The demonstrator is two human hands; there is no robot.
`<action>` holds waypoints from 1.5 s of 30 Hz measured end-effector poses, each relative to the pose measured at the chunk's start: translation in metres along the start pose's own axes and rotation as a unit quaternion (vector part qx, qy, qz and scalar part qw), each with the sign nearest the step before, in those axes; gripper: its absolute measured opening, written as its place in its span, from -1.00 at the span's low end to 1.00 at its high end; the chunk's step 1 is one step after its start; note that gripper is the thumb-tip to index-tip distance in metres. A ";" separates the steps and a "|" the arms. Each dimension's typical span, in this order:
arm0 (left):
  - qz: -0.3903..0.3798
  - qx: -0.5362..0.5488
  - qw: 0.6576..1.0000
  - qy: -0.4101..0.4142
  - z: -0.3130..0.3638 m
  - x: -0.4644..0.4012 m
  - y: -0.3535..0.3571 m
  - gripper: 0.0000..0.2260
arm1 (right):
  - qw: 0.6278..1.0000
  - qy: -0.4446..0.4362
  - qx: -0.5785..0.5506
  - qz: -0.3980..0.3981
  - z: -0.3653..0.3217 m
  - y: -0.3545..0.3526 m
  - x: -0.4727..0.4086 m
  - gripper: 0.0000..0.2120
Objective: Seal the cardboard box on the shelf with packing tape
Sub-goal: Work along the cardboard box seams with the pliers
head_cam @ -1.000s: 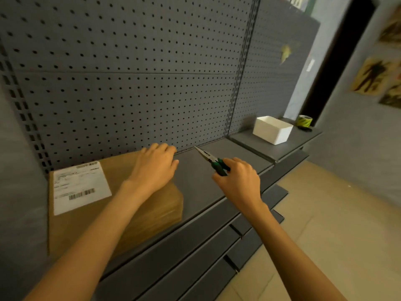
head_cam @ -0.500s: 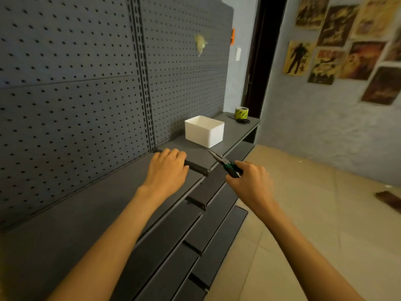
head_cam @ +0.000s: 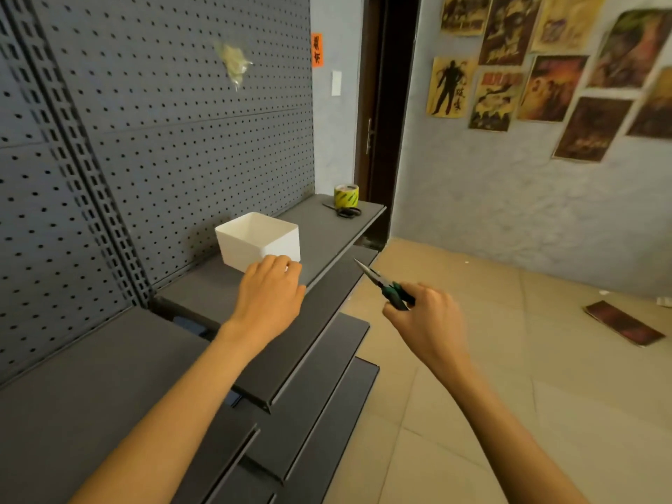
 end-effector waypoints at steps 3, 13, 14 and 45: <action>0.004 0.009 1.000 0.004 -0.002 -0.024 0.024 -0.71 | 1.000 0.006 0.000 -0.006 0.008 0.018 -0.023 -0.86; 0.032 0.024 0.998 -0.044 -0.067 -0.102 0.098 -0.71 | 0.997 -0.067 -0.002 -0.033 -0.008 0.110 -0.133 -0.84; 0.038 0.016 0.998 -0.050 -0.078 -0.107 0.102 -0.71 | 0.996 -0.079 -0.013 -0.034 -0.013 0.121 -0.145 -0.83; 0.021 -0.160 0.939 -0.302 -0.211 -0.121 0.138 -0.65 | 0.876 -0.305 -0.291 -0.236 -0.127 0.324 -0.278 -0.92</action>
Point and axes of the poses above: each hand's wrist, its own x-axis away from the middle knuckle, its own y-axis out of the palm, z = x × y, the point moved 1 cm from there along -x, towards the middle knuckle, and after that the axes turned 15 degrees about z, right-handed, at the moved point
